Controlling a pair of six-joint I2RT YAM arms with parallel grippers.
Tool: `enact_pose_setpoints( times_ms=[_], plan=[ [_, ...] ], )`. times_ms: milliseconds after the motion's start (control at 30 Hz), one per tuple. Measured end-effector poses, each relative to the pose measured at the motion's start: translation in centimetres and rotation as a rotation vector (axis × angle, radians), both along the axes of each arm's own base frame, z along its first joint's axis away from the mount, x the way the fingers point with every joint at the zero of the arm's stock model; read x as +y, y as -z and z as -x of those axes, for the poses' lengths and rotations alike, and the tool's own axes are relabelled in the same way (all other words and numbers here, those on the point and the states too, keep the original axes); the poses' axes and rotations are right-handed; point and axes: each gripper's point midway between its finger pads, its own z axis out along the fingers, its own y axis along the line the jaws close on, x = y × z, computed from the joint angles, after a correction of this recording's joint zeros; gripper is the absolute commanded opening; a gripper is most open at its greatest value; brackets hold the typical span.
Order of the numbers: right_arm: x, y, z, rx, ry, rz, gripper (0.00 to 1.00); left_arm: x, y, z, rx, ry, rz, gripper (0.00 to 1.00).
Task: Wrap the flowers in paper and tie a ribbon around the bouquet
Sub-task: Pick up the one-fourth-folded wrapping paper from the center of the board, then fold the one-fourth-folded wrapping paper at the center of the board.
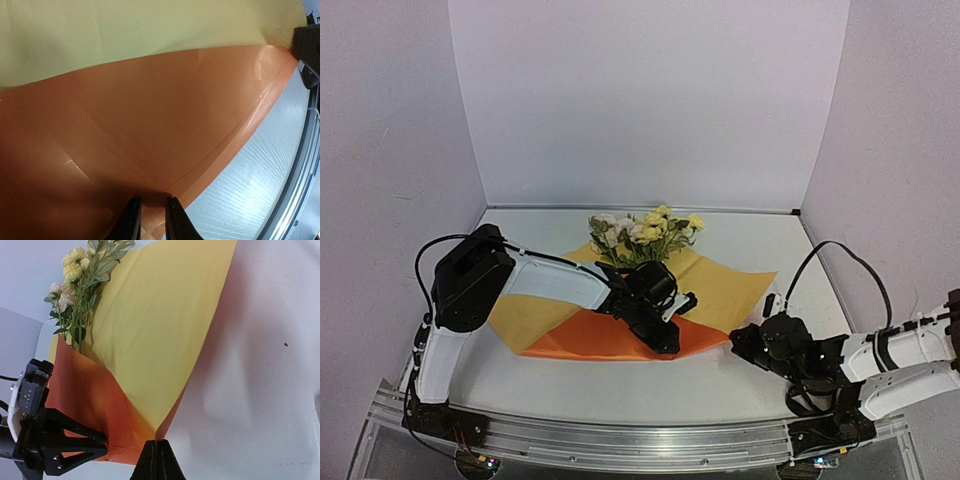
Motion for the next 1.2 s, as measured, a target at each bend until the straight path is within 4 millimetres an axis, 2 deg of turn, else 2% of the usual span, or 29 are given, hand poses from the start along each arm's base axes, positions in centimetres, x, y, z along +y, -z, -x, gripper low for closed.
enact_pose_setpoints(
  times_ms=[200,267,533,700,800,900,1033,1200],
  plan=[
    [1.9,-3.9,-0.4,-0.024,-0.104,0.067,0.00,-0.5,-0.1,-0.1,0.008,-0.012,0.013,0.19],
    [1.9,-4.0,-0.2,-0.019,-0.119,0.090,0.00,-0.5,-0.1,-0.1,0.011,-0.015,0.013,0.20],
    [-0.5,-0.5,1.4,0.067,-0.127,0.206,0.00,-0.6,-0.7,-0.6,0.028,-0.016,0.027,0.21],
    [-0.8,-0.4,1.8,0.078,-0.140,0.222,0.00,-2.2,-3.2,-3.3,0.006,-0.040,0.100,0.22],
    [-0.8,-0.5,1.9,0.076,-0.148,0.221,0.00,-3.4,-4.0,-5.1,-0.014,-0.054,0.132,0.22],
    [-0.8,-0.3,2.1,0.083,-0.160,0.232,0.00,-4.4,-3.3,-6.6,-0.024,-0.065,0.140,0.21],
    [-0.9,0.0,2.4,0.096,-0.184,0.255,0.00,-4.8,-0.5,-6.9,-0.002,-0.066,0.103,0.21],
    [-0.6,-0.6,2.4,0.090,-0.209,0.270,0.00,-4.8,-0.4,-7.4,-0.019,-0.081,0.090,0.21]
  ],
)
